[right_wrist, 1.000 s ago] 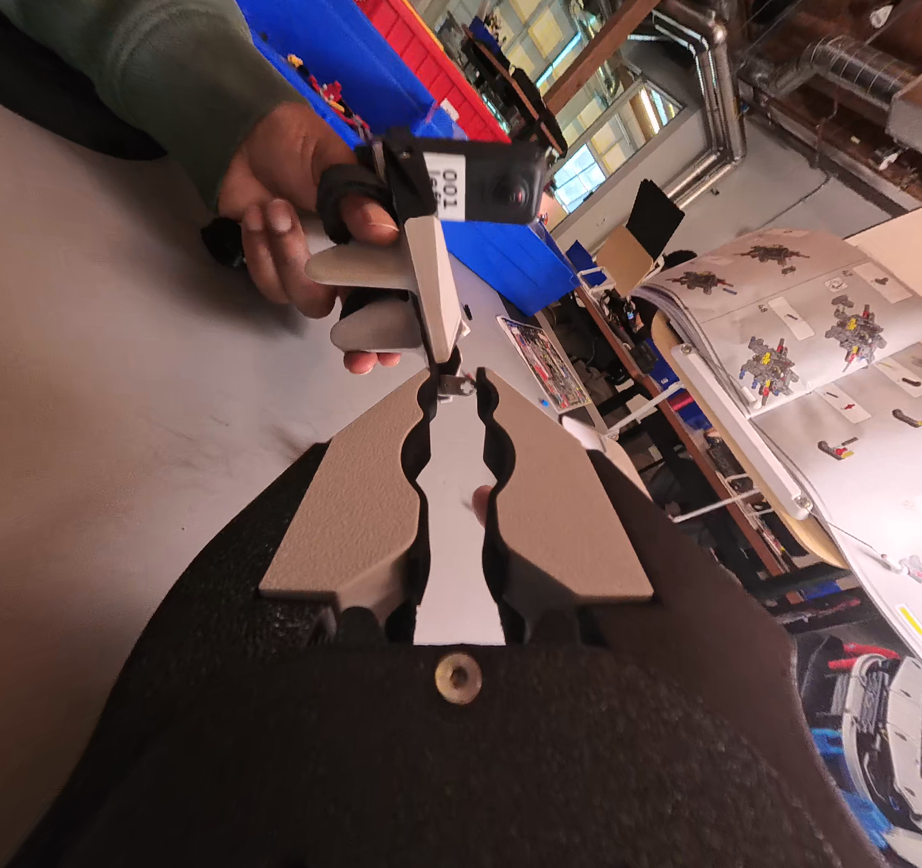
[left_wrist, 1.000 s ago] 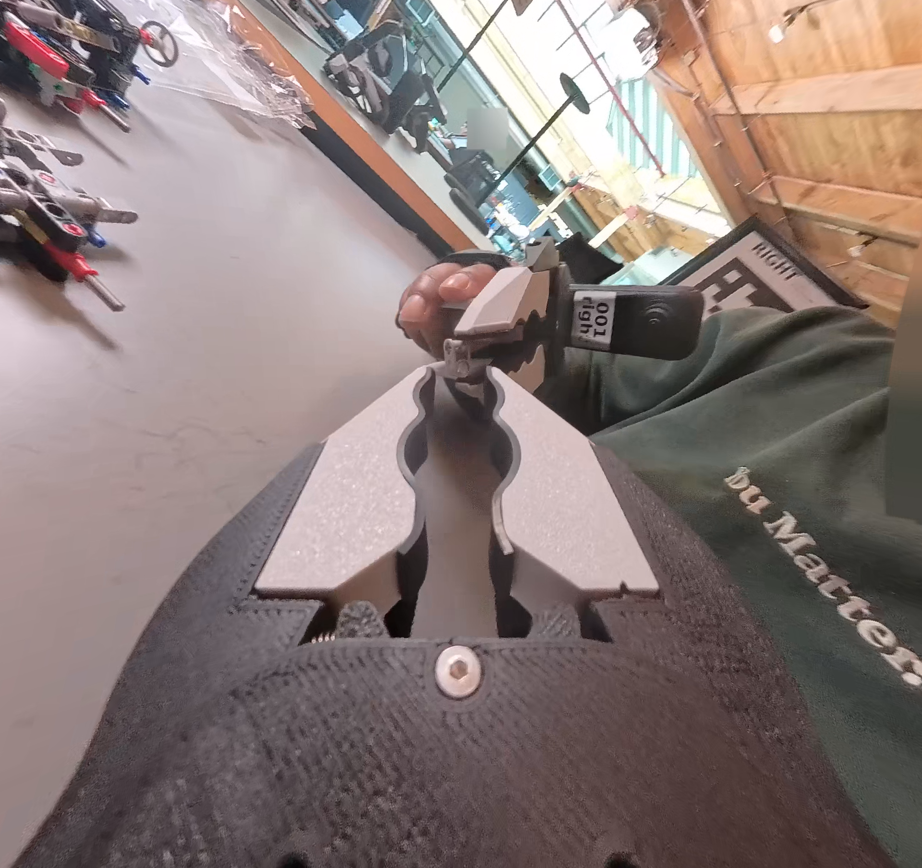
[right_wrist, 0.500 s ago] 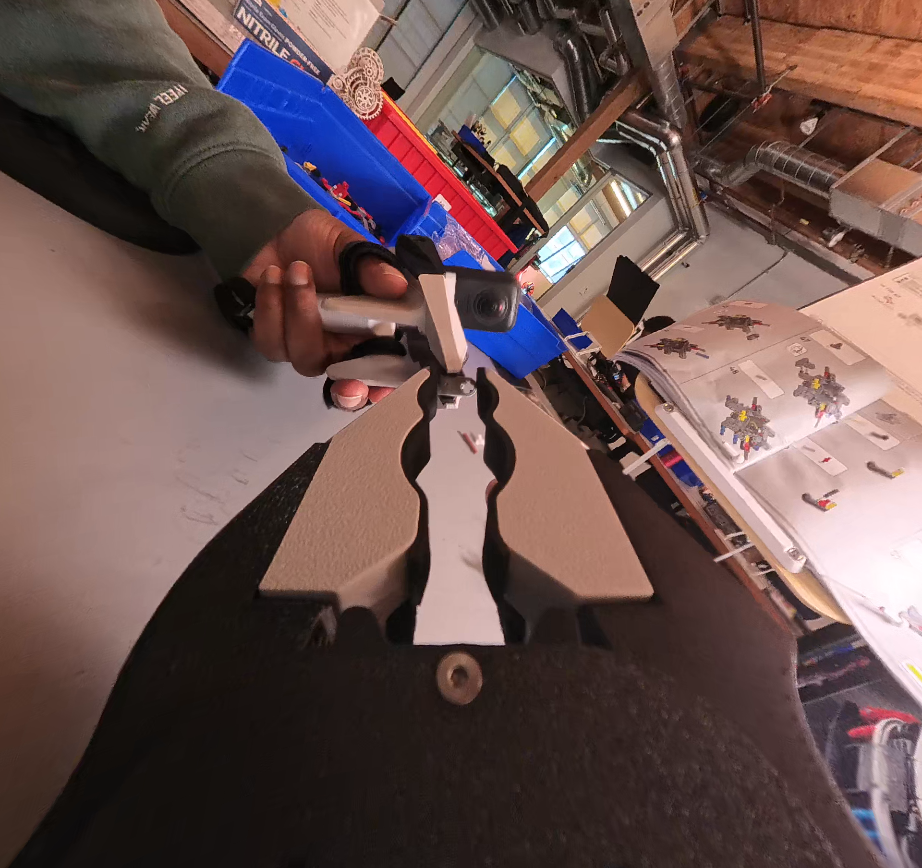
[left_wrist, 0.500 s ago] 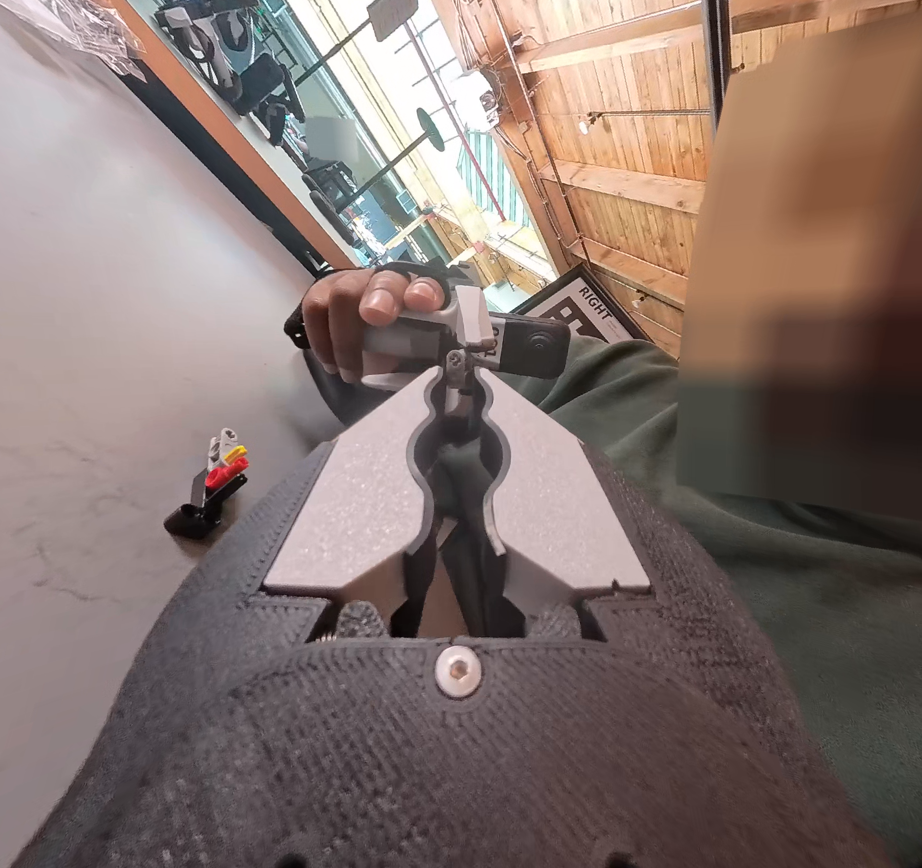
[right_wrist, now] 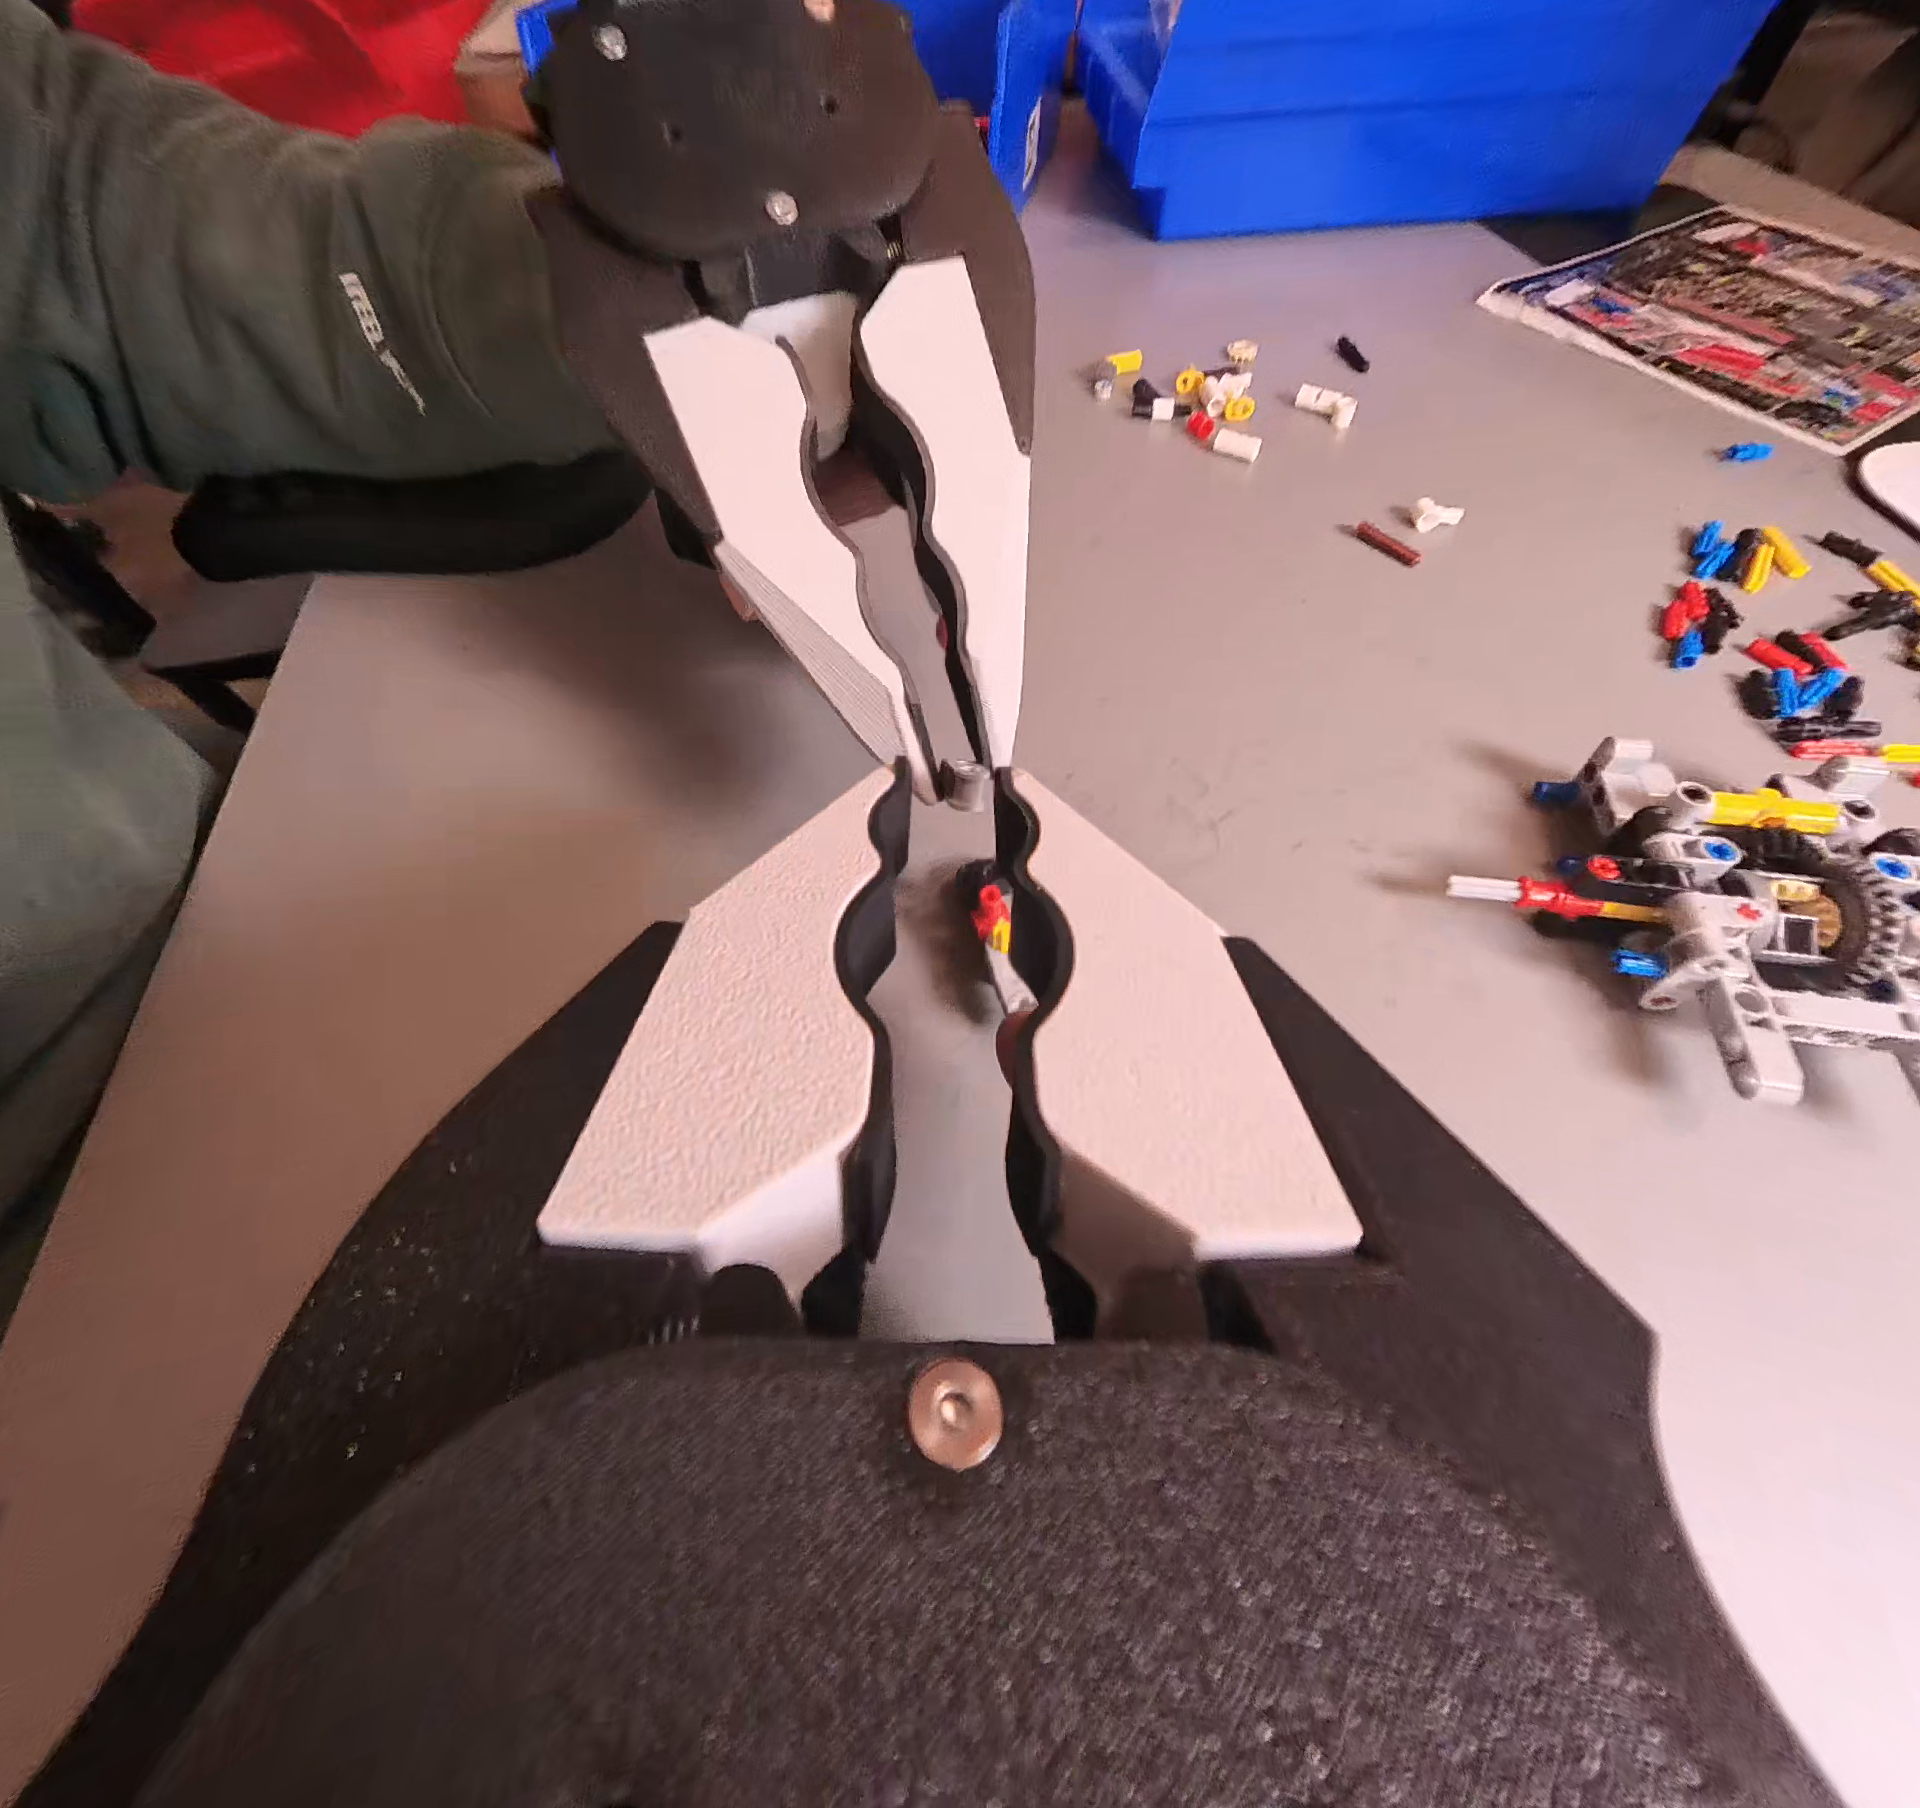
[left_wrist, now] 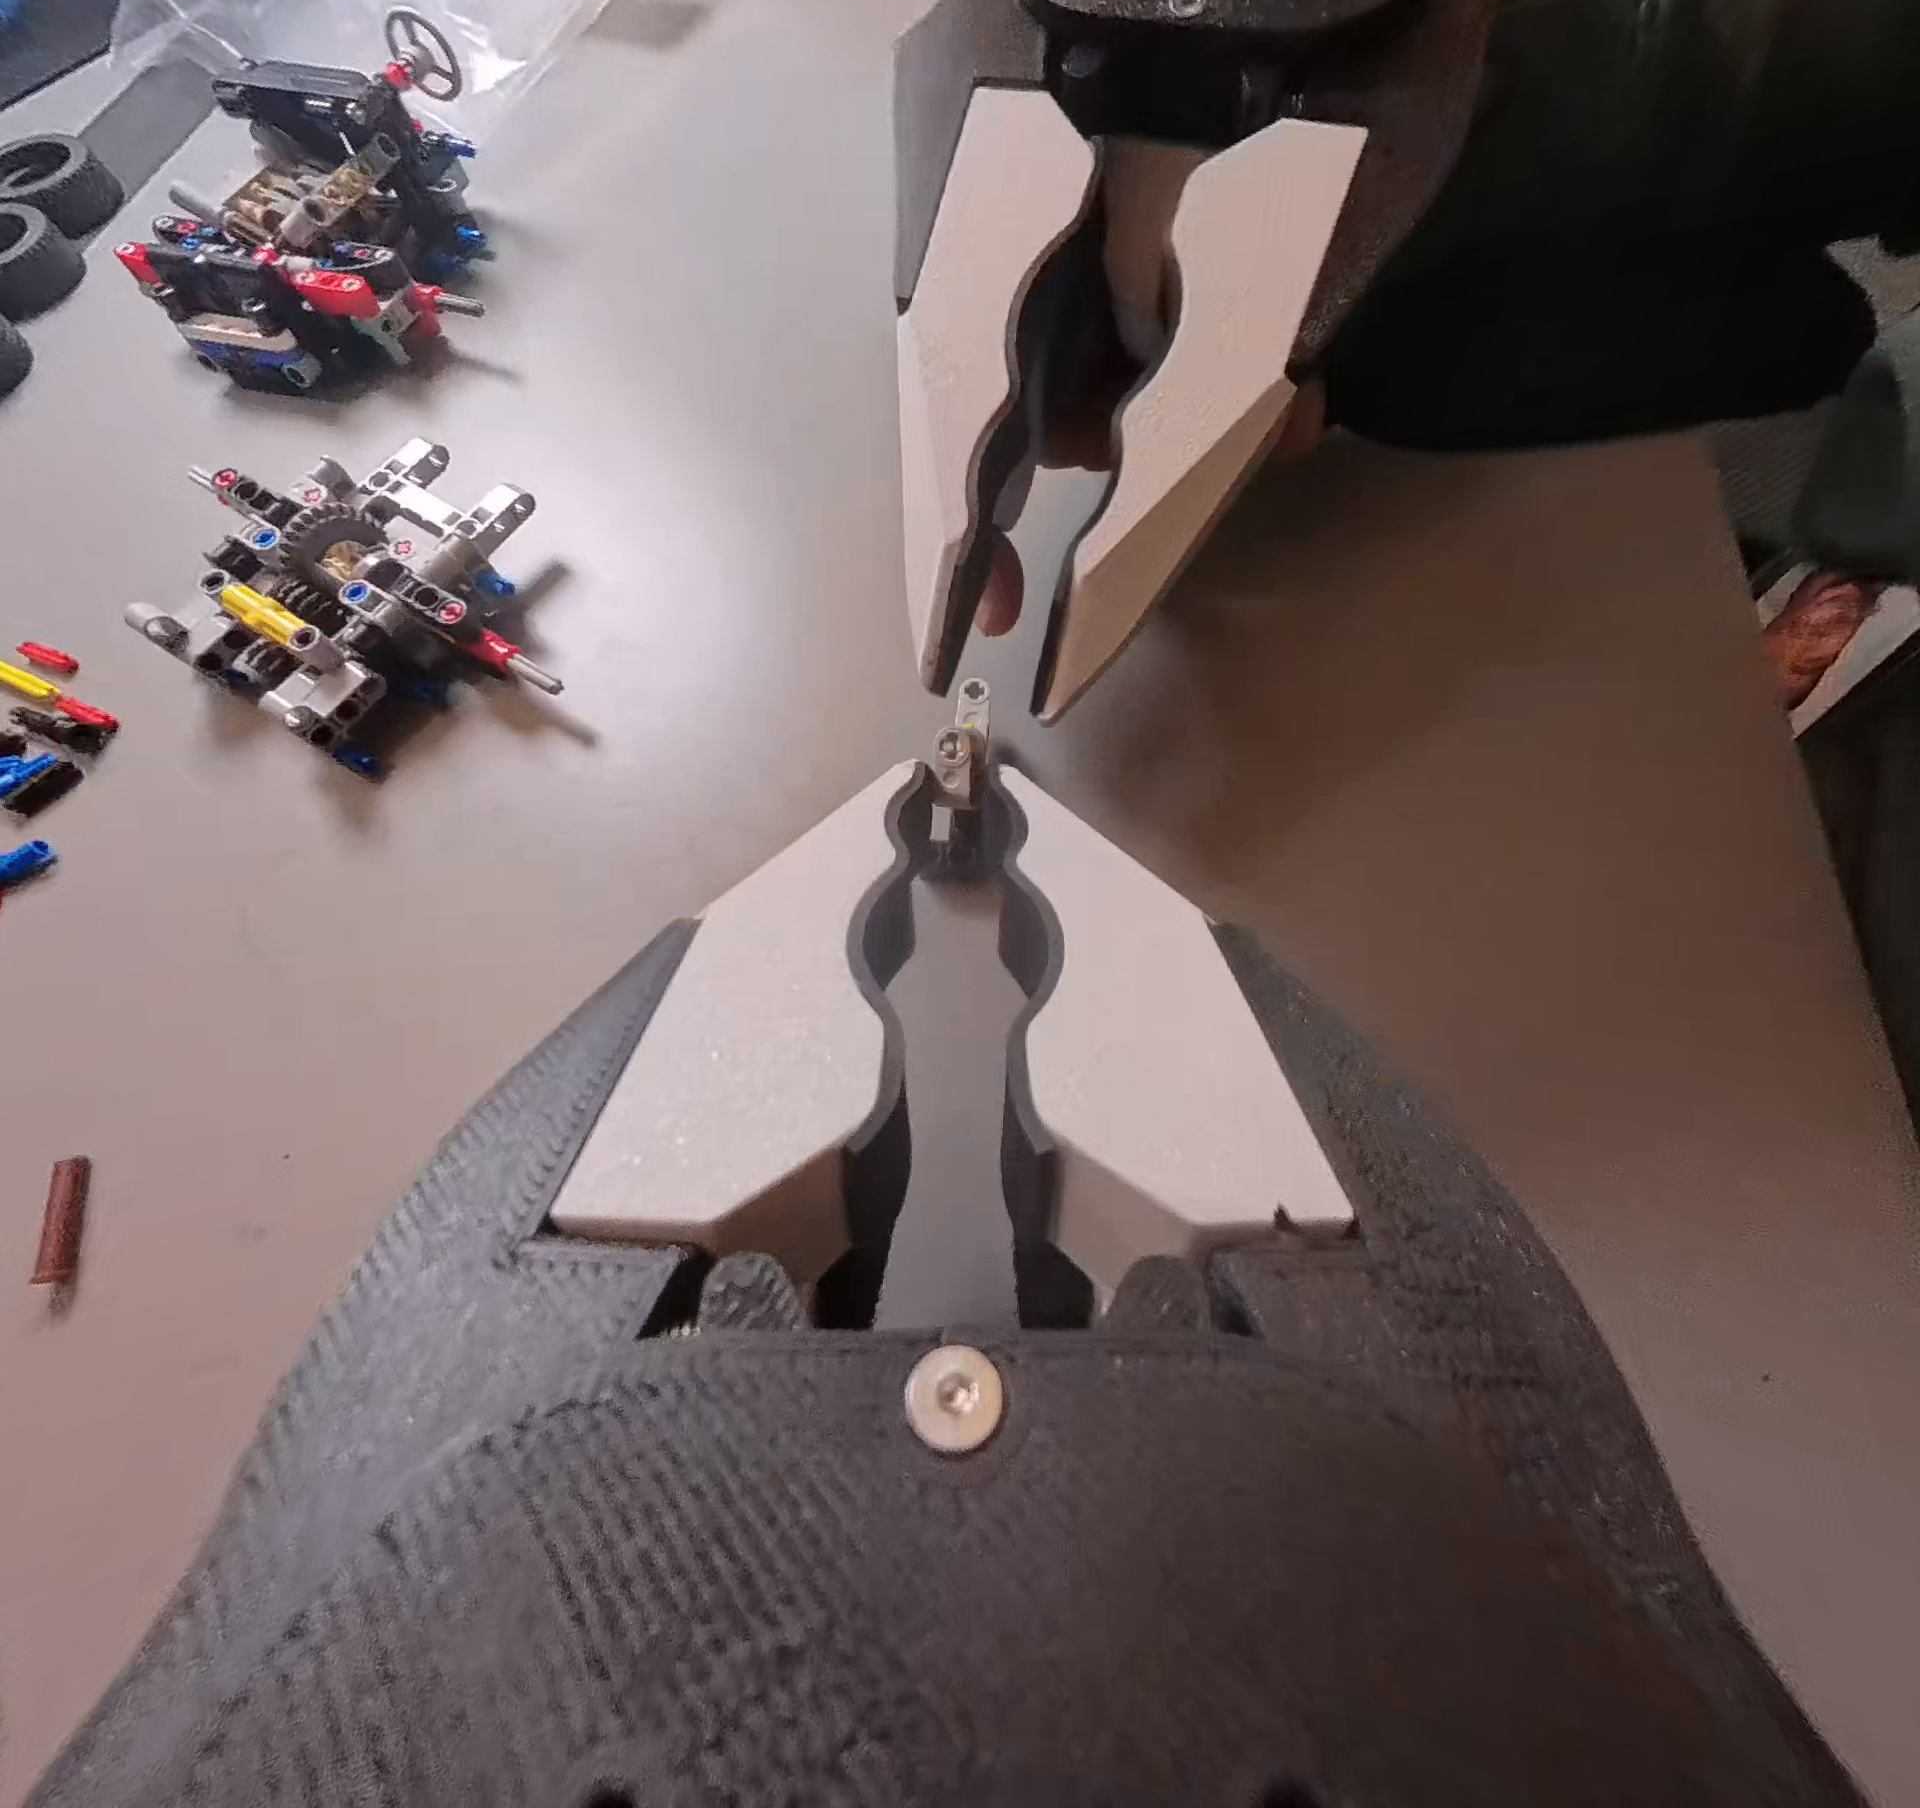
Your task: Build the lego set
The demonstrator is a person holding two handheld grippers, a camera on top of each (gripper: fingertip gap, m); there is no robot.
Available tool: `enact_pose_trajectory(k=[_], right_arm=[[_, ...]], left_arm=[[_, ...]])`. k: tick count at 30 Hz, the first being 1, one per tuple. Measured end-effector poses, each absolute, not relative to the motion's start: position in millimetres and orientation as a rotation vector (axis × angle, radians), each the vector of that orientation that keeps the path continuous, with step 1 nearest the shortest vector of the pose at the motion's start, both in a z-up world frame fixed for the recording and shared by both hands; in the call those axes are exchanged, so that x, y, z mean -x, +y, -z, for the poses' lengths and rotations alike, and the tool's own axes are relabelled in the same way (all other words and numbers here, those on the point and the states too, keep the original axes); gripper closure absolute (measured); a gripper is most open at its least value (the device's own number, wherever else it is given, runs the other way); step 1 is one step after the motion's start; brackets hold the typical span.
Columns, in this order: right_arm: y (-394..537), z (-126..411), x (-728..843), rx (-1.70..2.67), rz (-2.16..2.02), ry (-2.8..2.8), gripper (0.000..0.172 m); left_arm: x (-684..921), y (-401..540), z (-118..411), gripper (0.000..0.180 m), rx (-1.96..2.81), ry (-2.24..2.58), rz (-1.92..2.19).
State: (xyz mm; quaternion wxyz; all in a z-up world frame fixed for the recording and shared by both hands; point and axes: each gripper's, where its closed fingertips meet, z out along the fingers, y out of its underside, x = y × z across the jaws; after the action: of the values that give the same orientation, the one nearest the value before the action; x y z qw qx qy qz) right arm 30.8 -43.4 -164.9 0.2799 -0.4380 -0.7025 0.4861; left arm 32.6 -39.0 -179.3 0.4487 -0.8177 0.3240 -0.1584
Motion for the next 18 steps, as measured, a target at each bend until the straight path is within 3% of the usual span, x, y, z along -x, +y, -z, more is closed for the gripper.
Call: enact_pose_trajectory(k=[1, 10, 18], right_arm=[[-44, 167, -31, 1.174, -1.296, -1.897, 0.158], [-50, 164, -36, 1.093, -1.307, -1.93, 0.167], [-56, 117, -46, 0.842, -1.536, -1.711, 0.167]], left_arm=[[-34, -40, 180, 0.173, 2.022, 0.826, 0.371], [-44, -46, 171, 0.173, 1.959, 0.878, 0.391], [-49, -54, 126, 0.168, 1.727, 0.68, 0.806]])
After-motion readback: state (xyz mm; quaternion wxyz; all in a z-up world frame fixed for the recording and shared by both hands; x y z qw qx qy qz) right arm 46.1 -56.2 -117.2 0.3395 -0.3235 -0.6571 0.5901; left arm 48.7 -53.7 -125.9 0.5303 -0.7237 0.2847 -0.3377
